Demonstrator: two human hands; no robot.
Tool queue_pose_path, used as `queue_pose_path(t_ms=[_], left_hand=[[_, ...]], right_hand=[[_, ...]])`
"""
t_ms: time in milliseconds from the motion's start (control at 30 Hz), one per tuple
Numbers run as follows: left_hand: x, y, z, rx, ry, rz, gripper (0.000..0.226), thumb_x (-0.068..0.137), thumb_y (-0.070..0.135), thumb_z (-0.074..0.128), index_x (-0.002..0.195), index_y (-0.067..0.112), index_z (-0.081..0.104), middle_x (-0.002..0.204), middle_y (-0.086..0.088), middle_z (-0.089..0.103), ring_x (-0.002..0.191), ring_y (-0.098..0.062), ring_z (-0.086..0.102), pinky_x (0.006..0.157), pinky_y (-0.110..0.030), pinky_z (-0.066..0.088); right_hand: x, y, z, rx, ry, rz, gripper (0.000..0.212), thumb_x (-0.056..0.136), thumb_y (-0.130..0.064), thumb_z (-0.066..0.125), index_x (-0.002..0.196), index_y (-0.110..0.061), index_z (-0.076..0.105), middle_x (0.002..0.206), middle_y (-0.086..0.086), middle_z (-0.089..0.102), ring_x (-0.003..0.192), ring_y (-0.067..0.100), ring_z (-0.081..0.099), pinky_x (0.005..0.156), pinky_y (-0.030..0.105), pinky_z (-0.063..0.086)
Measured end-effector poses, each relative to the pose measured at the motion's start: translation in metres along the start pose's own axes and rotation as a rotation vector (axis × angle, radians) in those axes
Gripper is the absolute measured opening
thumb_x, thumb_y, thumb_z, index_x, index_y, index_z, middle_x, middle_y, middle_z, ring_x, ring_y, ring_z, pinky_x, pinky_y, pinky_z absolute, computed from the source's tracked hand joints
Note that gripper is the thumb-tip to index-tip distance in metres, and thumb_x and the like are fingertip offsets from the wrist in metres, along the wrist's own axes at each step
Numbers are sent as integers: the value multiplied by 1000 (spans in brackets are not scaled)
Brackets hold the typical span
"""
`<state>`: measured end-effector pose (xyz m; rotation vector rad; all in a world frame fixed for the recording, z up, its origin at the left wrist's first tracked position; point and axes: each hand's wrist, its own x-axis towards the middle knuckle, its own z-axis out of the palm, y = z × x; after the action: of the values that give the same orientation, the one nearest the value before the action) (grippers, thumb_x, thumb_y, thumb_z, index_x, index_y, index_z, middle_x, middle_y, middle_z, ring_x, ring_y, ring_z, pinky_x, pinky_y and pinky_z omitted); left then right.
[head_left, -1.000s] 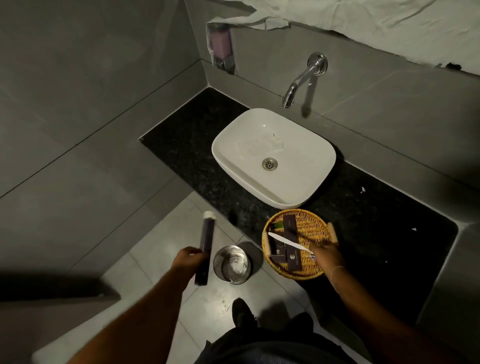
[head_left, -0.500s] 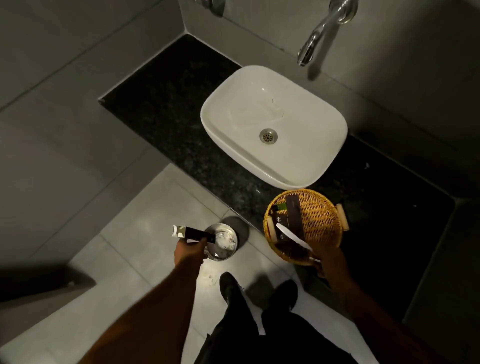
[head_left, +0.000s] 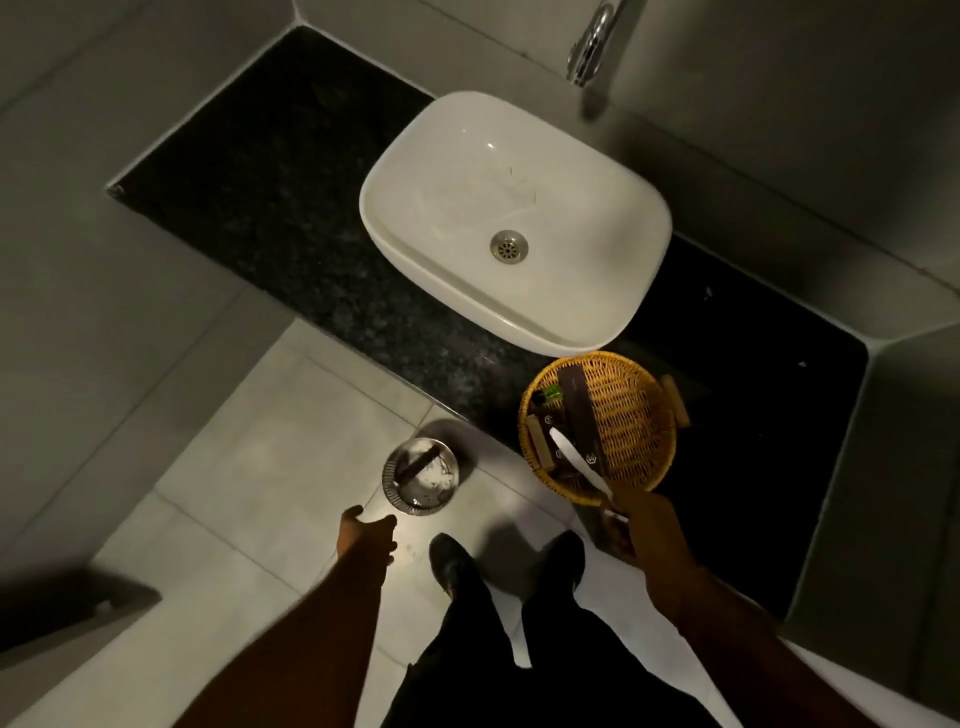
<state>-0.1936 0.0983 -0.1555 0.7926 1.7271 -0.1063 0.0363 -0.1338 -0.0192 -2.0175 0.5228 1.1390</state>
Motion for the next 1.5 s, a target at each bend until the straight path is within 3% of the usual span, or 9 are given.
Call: queue_pose_path(t_ms=[133,300,500,667,800,933,1100,1333,1500], left_hand=[[-35,31,2,88,21,242,48,99,13,68,145,14,53,96,-17,72,84,-38,70,69,-41,57],[-107,90,39,69,-37,786,20,109,27,56,120,22,72,103,-9,77,98,-37,74,94,-53,60],[-189,124,95,998,-838,1003,36,91,73,49,117,61,72,125,13,78,121,-11,72,110,-38,54],[-196,122,127,1017,-975,981,46,111,14,52,157,17,51,122,-2,68,92,-4,66,82,-14,55],[-190,122,147,838,-921,865,42,110,1,49,152,3,53,139,-17,66,123,-24,67,94,-21,57],[-182,125,166,738,-761,700,21,113,15,50,118,15,70,86,3,76,71,2,70,62,-13,54],[-178,124,203,580,-609,513,29,114,14,42,98,21,64,74,-7,57,61,-17,54,52,-25,44],[-171,126,235,615,-442,510,16,105,14,61,104,8,76,101,-12,78,77,-15,70,55,-21,55],[-166,128,243,769,-361,591,22,100,21,70,101,3,83,95,-11,80,90,-27,76,67,-26,54]], right_hand=[[-8,-15,9,-17,45,-144,35,101,-31,61,100,2,71,71,16,64,57,29,60,53,32,50],[-15,-31,-13,-544,113,-484,41,98,-51,50,72,-23,64,66,-7,60,63,15,58,56,23,42],[-7,-60,-29,-845,204,-609,52,95,-50,52,56,-17,50,61,-2,52,73,23,62,65,28,38],[4,-86,-48,-776,283,-660,47,89,-56,54,72,-16,69,102,11,72,94,29,70,93,33,52],[23,-99,-64,-613,110,-483,45,95,-62,51,85,-26,75,146,18,56,124,36,62,104,38,47],[45,-98,-76,-2,-142,-224,66,107,-43,43,166,-27,17,169,15,29,152,36,34,125,51,28],[64,-83,-86,192,-329,-183,79,105,-29,57,165,-39,7,170,15,22,152,43,29,118,62,34],[87,-75,-79,-399,37,-420,49,89,-41,76,131,-16,69,168,-3,33,140,30,52,113,42,47],[87,-66,-77,-315,124,-423,56,90,-41,74,142,-26,63,153,-1,56,131,27,61,108,40,53]])
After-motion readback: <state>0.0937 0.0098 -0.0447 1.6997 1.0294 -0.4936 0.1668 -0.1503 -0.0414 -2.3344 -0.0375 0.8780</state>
